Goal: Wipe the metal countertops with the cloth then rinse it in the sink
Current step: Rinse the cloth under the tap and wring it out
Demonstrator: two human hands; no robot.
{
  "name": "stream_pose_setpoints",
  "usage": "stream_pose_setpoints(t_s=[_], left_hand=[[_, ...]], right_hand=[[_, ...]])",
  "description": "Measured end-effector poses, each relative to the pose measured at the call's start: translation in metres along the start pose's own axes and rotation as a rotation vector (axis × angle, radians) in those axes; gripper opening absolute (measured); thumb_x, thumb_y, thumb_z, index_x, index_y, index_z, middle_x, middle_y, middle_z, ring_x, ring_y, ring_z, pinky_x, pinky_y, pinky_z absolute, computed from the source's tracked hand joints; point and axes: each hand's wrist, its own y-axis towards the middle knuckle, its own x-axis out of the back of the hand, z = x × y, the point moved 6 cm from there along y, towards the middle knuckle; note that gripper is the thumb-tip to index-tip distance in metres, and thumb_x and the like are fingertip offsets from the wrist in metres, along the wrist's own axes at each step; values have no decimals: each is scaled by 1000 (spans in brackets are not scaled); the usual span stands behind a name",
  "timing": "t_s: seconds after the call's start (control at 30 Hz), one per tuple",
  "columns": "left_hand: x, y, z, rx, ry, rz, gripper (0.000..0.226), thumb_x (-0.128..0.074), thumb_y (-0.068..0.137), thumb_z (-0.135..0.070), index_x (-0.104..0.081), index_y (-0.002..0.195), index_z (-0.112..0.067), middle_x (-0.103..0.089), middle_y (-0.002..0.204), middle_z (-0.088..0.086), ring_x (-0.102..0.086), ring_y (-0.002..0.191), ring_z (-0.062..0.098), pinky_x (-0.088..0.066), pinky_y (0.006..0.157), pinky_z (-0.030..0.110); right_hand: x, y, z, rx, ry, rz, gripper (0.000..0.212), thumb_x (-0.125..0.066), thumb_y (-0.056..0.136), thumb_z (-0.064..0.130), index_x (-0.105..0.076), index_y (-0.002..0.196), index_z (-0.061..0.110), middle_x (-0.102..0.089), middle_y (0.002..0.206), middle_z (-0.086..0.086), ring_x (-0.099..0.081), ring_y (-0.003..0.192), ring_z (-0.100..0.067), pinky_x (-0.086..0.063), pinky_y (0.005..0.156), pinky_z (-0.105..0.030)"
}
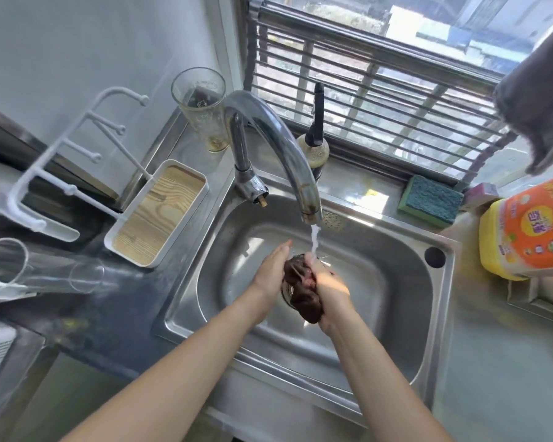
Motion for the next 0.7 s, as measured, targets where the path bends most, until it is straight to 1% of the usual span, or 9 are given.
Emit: stream_pose_setpoints(t_s=[0.1,0.17,0.23,0.37,0.4,0.47,0.57,0.63,0.7], left_hand=[[-8,-2,-3,2,-2,67,35,-48,104,-34,-72,125,-18,-75,106,-3,-69,93,2,-52,87,23],[-16,-6,0,-43,34,39,33,-53,96,-43,-75,116,-28,-76,111,-2,-69,105,12,-51,102,36],[-20,-4,10,-80,93,-14,43,-49,89,-52,-70,121,-31,-70,124,-1,-62,120,17,-44,112,42],[-8,-5,11,-75,15,-92,43,-44,91,-52,-73,115,-31,-73,121,7,-65,120,27,-49,106,51],[0,-5,2,-59,-40,-123,38,-43,96,-43,-73,114,-29,-75,116,10,-68,115,29,-54,98,46],[17,-1,-20,-28,-131,-220,32,-41,103,-25,-67,119,-16,-75,112,13,-69,111,30,-54,85,35],[29,12,-54,-15,-263,-230,33,-45,104,-27,-62,128,-14,-71,119,7,-67,114,23,-51,101,43],[29,18,-66,2,-386,-219,30,-48,104,-32,-65,120,-14,-73,118,7,-70,108,21,-53,101,43],[27,20,-72,29,-477,-234,31,-49,104,-41,-67,103,-16,-74,105,6,-72,94,21,-54,95,39]], right_hand=[[-10,5,7,-36,49,-44,49,-58,96,55,-74,97,9,-77,78,-11,-74,74,-28,-61,77,-40],[-15,10,12,-125,158,-73,63,-49,94,66,-72,94,8,-75,75,-13,-71,76,-31,-59,71,-38],[-19,10,17,-217,230,-65,56,-44,97,60,-64,76,12,-67,60,-8,-62,65,-27,-49,56,-28],[-23,4,13,-253,206,65,32,-57,94,34,-53,67,18,-54,55,-1,-49,47,-16,-38,42,-19],[-23,2,11,-240,183,116,25,-59,90,29,-54,69,17,-54,58,-2,-48,46,-16,-37,42,-18],[-22,0,9,-237,231,202,18,-62,88,25,-61,75,13,-61,67,-5,-54,57,-19,-46,56,-27],[-16,2,10,-208,248,274,23,-55,96,26,-66,85,8,-67,80,-13,-62,71,-27,-54,78,-41],[-17,2,9,-213,250,285,25,-53,97,28,-66,92,7,-67,86,-15,-63,77,-28,-54,80,-41],[-21,2,12,-192,256,291,24,-57,94,31,-65,94,8,-66,85,-13,-63,76,-26,-54,75,-38]])
